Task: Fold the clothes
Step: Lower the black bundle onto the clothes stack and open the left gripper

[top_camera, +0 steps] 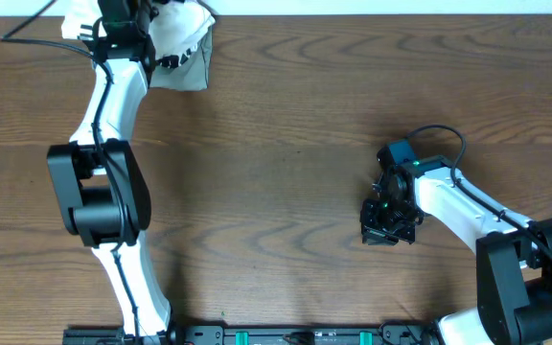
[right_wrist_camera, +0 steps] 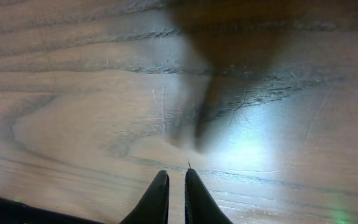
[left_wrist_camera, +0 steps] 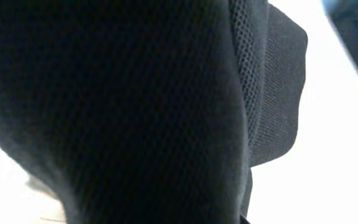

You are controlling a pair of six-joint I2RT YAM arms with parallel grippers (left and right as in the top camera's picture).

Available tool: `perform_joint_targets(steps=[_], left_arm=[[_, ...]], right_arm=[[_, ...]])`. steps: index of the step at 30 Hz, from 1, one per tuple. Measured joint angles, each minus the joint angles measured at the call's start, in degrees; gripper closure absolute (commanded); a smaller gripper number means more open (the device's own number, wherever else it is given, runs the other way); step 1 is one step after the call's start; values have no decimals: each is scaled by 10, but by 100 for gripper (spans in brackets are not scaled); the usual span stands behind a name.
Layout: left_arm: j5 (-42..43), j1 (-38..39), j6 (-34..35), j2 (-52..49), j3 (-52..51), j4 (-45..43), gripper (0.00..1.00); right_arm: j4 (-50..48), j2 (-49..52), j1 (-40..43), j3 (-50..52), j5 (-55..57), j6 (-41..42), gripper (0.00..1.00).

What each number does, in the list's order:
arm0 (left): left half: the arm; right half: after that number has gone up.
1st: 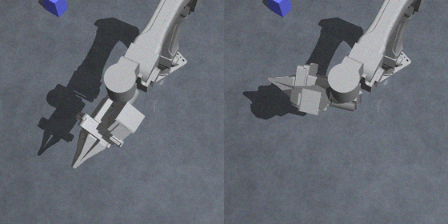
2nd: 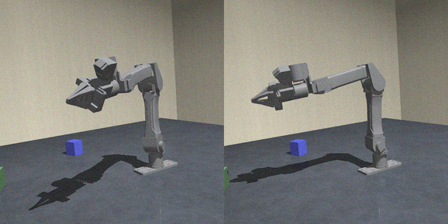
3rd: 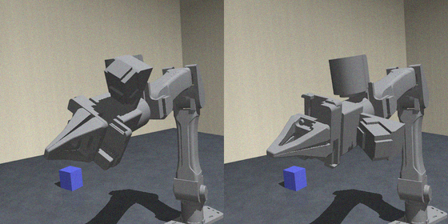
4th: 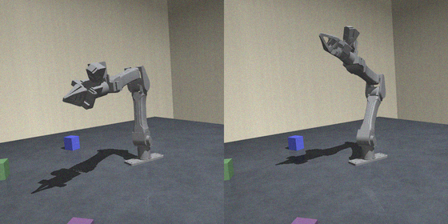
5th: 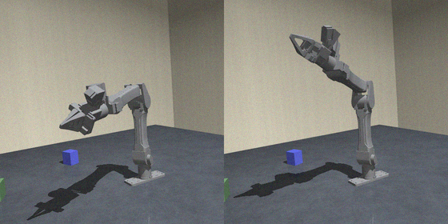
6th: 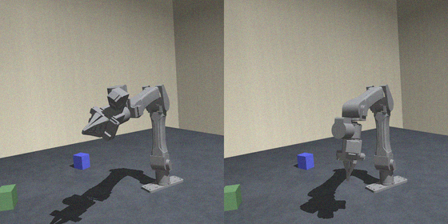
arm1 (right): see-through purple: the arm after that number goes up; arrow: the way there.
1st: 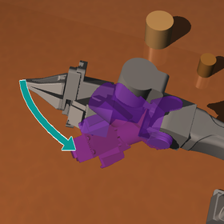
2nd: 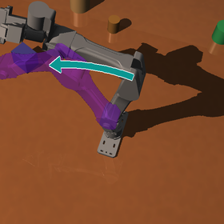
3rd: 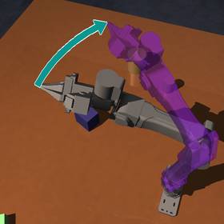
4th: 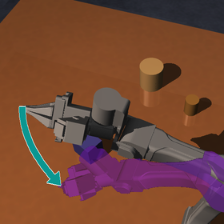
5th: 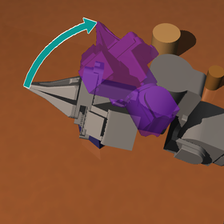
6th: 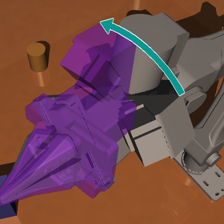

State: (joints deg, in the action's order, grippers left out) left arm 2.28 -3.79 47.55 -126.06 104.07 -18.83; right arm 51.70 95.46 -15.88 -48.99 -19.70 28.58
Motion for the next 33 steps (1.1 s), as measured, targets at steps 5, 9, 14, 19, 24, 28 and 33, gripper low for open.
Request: perform_joint_targets(steps=[5,9,14,19,24,28,33], left_arm=[[-12,-23,18,-26,0,2,94],[-14,-34,23,-49,6,-1,94],[-17,-36,25,-82,12,-4,58],[-28,-37,22,-94,13,-6,27],[-29,-39,-6,-94,15,0,2],[-30,-40,-25,-85,16,28,2],[-31,-41,-41,-48,16,60,2]], right_arm=[[1,0,0,0,0,-3,90],[4,0,0,0,0,-4,90],[10,0,0,0,0,-4,90],[14,0,0,0,0,-4,90],[18,0,0,0,0,-4,89],[18,0,0,0,0,-4,88],[18,0,0,0,0,-4,88]])
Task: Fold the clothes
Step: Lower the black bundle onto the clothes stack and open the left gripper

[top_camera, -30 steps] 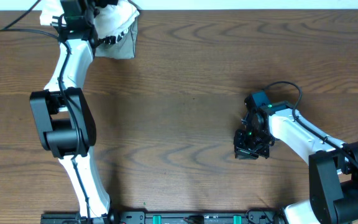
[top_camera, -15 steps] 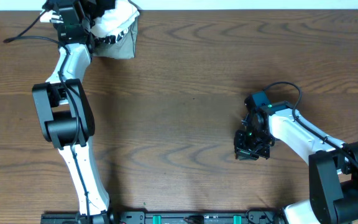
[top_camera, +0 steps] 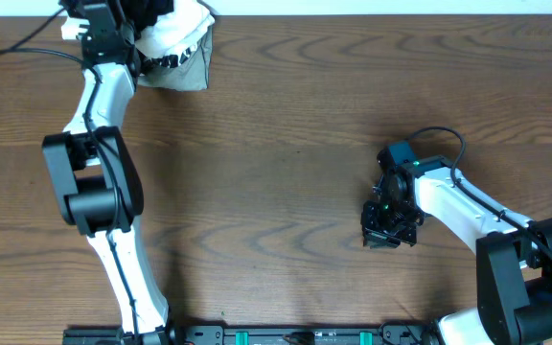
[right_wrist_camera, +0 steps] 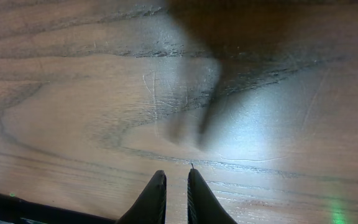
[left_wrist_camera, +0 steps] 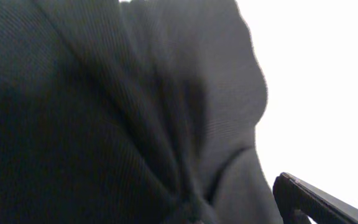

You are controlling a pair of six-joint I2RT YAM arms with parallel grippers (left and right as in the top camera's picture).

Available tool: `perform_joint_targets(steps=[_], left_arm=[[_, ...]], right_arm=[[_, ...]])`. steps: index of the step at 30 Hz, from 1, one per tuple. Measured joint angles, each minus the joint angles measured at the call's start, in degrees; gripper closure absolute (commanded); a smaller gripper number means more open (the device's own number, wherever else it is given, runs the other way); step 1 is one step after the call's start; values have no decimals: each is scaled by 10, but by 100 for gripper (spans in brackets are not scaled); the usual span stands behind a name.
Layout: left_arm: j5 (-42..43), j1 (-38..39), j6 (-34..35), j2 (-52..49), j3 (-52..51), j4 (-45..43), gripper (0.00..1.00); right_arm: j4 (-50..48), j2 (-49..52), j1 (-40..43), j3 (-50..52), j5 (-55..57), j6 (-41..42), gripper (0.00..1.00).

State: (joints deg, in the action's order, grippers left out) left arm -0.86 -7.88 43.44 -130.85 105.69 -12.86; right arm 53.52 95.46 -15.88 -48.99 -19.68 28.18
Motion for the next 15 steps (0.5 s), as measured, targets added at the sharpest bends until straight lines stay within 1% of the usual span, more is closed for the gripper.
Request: perform_joint_targets(steps=[8,12,15], left_arm=[[0,0,-5,108,0,41,2],[1,0,-31,156,0,51,2],[3,0,-49,174,2,55,2]], right_arm=[[0,0,0,0,0,0,89],[0,0,0,0,0,-3,89],[-1,0,0,0,0,-6,89]])
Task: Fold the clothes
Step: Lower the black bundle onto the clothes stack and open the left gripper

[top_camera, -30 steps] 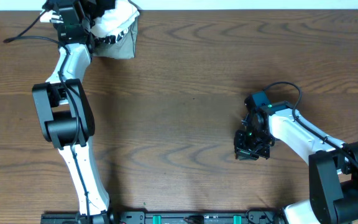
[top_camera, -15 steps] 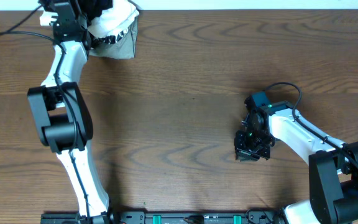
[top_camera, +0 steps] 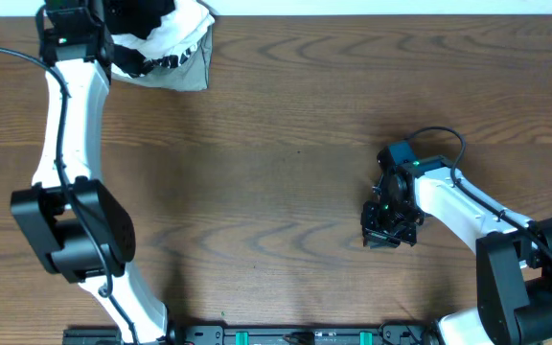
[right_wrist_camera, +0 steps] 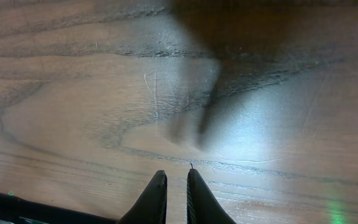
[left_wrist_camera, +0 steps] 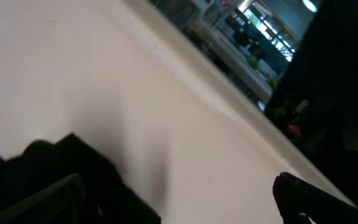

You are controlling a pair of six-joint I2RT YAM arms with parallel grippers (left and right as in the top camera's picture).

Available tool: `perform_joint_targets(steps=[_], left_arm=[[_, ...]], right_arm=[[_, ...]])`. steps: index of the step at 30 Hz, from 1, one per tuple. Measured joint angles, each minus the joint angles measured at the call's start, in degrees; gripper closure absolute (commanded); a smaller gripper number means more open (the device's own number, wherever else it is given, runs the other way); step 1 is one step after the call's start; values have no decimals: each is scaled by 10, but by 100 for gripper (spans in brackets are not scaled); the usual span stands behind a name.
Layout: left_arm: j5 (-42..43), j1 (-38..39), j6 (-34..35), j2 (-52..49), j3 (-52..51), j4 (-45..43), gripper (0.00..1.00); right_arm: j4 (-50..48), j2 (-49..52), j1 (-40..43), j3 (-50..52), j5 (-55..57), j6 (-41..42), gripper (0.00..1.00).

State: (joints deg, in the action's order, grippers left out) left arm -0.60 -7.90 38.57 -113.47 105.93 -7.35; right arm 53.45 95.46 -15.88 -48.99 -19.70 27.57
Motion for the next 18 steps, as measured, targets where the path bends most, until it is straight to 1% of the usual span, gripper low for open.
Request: perform_joint_targets(steps=[4,6,10,13,18], left_arm=[[0,0,-14,-5,1,-2,2],[0,0,-31,-19,1,-30,2],[0,0,-104,-71,3,-120,2],[-5,0,-152,-116,3,-142,2],[-26,-3,-214,-207,3,-144,2]], right_arm=[[-1,0,0,0,0,-3,89],[-4,0,0,0,0,-5,89],[-4,0,0,0,0,-7,89],[-4,0,0,0,0,-8,89],[-4,0,0,0,0,-9,89]])
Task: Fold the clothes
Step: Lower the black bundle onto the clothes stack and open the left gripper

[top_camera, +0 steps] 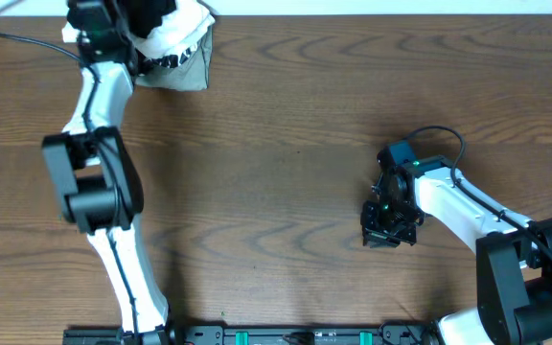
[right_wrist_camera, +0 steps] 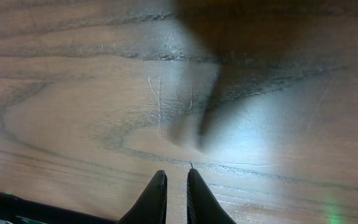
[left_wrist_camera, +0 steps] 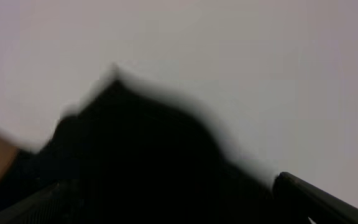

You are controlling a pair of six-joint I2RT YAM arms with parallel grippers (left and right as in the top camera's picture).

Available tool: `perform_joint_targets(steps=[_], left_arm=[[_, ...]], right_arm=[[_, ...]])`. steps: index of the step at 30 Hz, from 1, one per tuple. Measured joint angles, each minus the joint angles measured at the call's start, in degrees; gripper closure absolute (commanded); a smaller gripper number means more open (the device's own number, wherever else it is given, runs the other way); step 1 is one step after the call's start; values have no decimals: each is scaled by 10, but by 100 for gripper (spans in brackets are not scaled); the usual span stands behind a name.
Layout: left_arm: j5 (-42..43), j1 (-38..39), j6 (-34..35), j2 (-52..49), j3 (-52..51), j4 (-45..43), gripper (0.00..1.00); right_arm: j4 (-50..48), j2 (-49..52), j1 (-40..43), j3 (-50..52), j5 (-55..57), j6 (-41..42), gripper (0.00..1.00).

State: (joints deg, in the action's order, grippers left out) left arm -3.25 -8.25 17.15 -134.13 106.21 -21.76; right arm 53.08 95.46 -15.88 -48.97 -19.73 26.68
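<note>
A heap of clothes [top_camera: 175, 46], white and grey with black parts, lies at the table's far left corner. My left gripper [top_camera: 127, 21] reaches into its top edge. In the left wrist view blurred dark cloth [left_wrist_camera: 142, 155] fills the space between the fingers, which stand wide apart at the frame's sides, so the left gripper [left_wrist_camera: 178, 182] is open. My right gripper [top_camera: 383, 233] hovers low over bare wood at the right. Its fingers [right_wrist_camera: 160, 193] are nearly together with nothing between them, so the right gripper [right_wrist_camera: 176, 174] is shut.
The wooden table [top_camera: 286, 144] stretches between the two arms. Its far edge runs just behind the clothes heap, with a white surface beyond. The arm bases and a black rail sit along the near edge.
My left wrist has moved right, from left of the heap to its top edge. Its camera showed a white wall and a room, and now shows dark cloth. The right arm is unchanged.
My left gripper was at the heap with dark mesh cloth filling its view, and was still there a second later. Then it stood to the left, off the heap, open and facing a wall. Now it is at the dark cloth again. The right gripper stayed shut throughout.
</note>
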Motion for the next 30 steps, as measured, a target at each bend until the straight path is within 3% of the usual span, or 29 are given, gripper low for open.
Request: perform_joint_targets(steps=[9,21,30], left_arm=[[-14,-21,-37,-34,0,-45,2],[29,3,-40,69,7,-51,2],[35,31,-54,-5,9,-40,2]], right_arm=[[4,0,0,0,0,0,88],[-10,0,0,0,0,0,87],[-1,0,0,0,0,0,87]])
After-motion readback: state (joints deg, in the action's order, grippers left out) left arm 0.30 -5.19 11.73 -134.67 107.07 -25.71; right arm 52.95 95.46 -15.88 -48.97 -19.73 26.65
